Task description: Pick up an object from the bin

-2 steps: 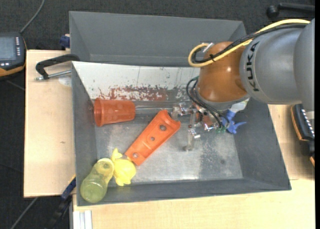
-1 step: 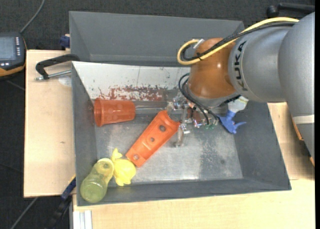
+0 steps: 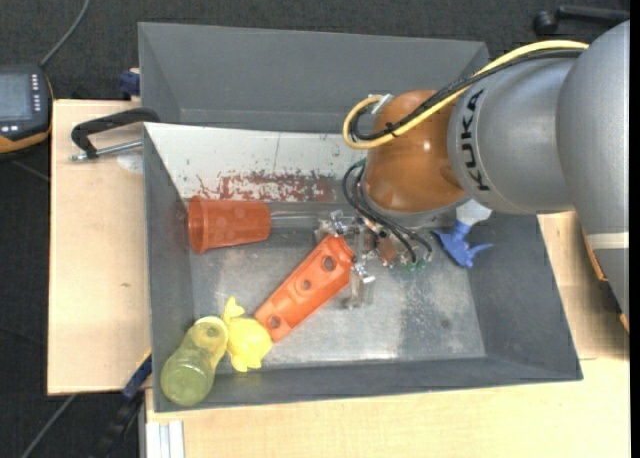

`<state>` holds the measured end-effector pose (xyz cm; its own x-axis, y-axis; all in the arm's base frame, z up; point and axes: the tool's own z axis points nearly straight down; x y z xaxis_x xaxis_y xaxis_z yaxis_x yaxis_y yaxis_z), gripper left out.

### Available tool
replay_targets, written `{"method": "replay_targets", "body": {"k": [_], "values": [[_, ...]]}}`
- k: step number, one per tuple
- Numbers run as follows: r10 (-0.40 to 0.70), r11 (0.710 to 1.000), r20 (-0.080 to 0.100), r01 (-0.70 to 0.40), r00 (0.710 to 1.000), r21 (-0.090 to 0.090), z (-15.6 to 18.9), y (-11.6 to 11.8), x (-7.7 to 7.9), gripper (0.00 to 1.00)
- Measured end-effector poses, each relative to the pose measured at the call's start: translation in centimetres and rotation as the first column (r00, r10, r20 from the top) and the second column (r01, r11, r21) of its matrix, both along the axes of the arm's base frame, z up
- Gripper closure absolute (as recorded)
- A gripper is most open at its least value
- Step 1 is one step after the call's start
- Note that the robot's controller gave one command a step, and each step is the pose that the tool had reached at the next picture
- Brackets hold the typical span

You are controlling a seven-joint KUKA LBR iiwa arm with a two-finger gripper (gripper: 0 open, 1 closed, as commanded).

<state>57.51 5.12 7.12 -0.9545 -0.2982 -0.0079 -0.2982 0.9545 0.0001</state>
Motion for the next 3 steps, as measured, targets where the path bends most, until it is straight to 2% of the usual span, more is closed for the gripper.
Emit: {"method": "replay_targets", "body": {"k": [1, 2, 3], "values": [[-0.088, 0.996, 0.006, 0.088, 0.996, 0.002, 0.0, 5.4, -1.6, 1.00], [-0.088, 0.996, 0.006, 0.088, 0.996, 0.002, 0.0, 5.4, -1.6, 1.00], [-0.026, 1.000, 0.010, 0.026, 1.000, 0.003, 20.4, 6.0, -1.6, 1.00]]}}
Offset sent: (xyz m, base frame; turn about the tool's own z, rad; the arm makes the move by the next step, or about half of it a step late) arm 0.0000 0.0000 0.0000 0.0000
